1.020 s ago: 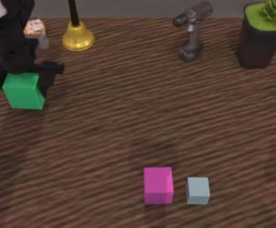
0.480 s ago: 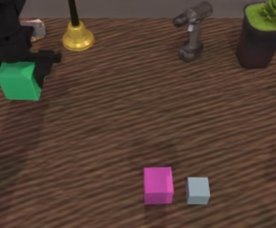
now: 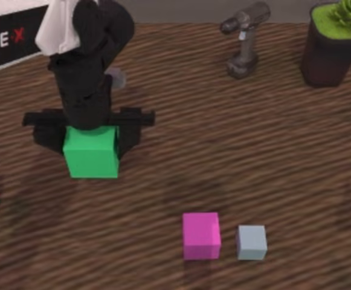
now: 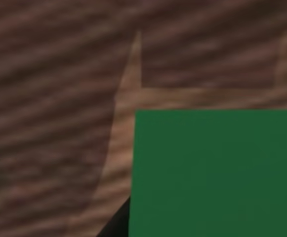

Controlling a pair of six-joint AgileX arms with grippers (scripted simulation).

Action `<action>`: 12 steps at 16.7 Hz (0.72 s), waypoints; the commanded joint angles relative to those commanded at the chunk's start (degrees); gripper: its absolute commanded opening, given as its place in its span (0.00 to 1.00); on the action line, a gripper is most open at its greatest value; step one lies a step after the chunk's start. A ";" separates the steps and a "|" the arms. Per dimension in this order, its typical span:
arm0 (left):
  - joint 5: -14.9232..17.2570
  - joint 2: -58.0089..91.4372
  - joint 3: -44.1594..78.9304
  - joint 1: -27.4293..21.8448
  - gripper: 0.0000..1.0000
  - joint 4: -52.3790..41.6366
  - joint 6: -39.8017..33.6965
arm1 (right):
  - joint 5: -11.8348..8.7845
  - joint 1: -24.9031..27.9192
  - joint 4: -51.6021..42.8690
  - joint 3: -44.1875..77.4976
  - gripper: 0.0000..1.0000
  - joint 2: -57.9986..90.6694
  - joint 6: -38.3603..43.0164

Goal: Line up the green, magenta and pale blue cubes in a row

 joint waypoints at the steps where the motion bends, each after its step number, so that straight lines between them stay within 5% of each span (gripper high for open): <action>1: 0.00 -2.75 -3.89 -3.15 0.00 0.75 -3.78 | 0.00 0.00 0.00 0.00 1.00 0.00 0.00; 6: -0.19 -13.39 -16.16 -14.47 0.00 3.96 -16.03 | 0.00 0.00 0.00 0.00 1.00 0.00 0.00; 12: -0.22 -13.88 -16.95 -14.98 0.00 4.28 -16.65 | 0.00 0.00 0.00 0.00 1.00 0.00 0.00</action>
